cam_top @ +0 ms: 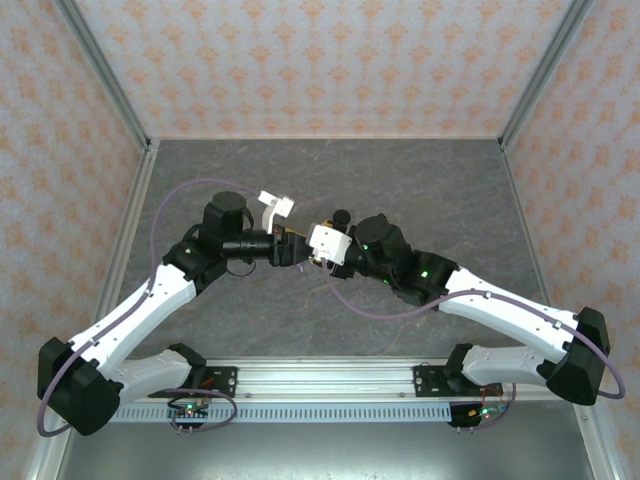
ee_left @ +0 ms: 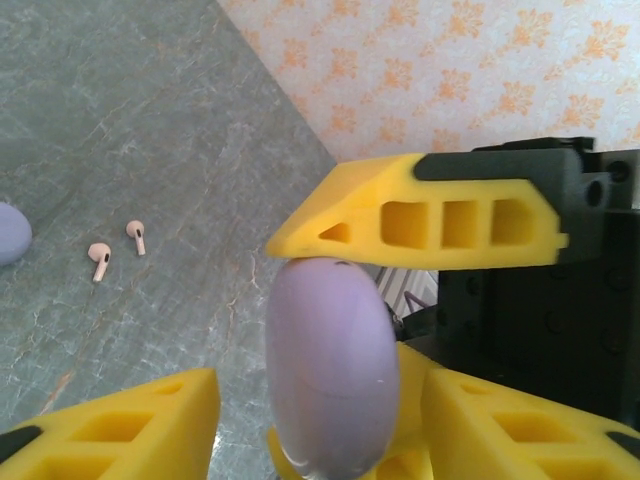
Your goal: Insert the wireless bluetooth earbuds into the charging case
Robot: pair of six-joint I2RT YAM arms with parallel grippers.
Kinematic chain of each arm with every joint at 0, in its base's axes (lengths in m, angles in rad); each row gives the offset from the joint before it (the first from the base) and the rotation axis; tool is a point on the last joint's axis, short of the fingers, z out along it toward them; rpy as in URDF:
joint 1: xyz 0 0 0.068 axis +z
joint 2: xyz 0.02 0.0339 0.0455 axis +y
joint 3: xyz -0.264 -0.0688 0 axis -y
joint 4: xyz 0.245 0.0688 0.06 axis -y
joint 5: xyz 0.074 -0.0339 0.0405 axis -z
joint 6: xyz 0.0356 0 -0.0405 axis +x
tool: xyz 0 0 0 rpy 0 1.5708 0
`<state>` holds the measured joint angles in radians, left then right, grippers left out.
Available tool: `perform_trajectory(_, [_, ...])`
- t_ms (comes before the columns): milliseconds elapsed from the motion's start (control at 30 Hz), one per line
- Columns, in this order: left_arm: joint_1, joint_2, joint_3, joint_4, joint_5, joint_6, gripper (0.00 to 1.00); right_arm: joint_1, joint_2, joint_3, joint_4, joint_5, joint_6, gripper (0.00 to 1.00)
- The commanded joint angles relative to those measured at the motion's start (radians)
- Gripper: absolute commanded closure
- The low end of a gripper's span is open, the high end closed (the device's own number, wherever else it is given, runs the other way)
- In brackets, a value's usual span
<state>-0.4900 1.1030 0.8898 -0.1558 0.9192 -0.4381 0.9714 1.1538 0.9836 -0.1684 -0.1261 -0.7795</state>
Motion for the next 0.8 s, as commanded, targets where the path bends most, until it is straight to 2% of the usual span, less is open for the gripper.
perform_trajectory(0, [-0.01,0.013,0.04,-0.033,-0.011,0.039,0.51,-0.002,-0.023,0.027,0.018,0.013,0.0,0.59])
perform_trajectory(300, [-0.016,0.023,0.057,-0.075,-0.012,0.087,0.76,-0.003,-0.019,0.03,0.004,0.063,0.011,0.55])
perform_trajectory(400, [-0.017,0.004,0.054,-0.077,-0.033,0.109,0.8,-0.003,-0.019,0.035,-0.024,0.078,0.025,0.46])
perform_trajectory(600, [-0.019,-0.056,0.014,-0.012,-0.098,0.177,0.85,-0.011,-0.073,0.016,-0.126,0.048,0.115,0.17])
perform_trajectory(700, [-0.021,-0.088,-0.02,0.04,-0.144,0.233,0.89,-0.042,-0.139,-0.021,-0.172,-0.025,0.205,0.03])
perform_trajectory(767, [-0.027,-0.105,-0.043,0.066,-0.189,0.297,0.94,-0.096,-0.194,-0.056,-0.158,-0.121,0.316,0.01])
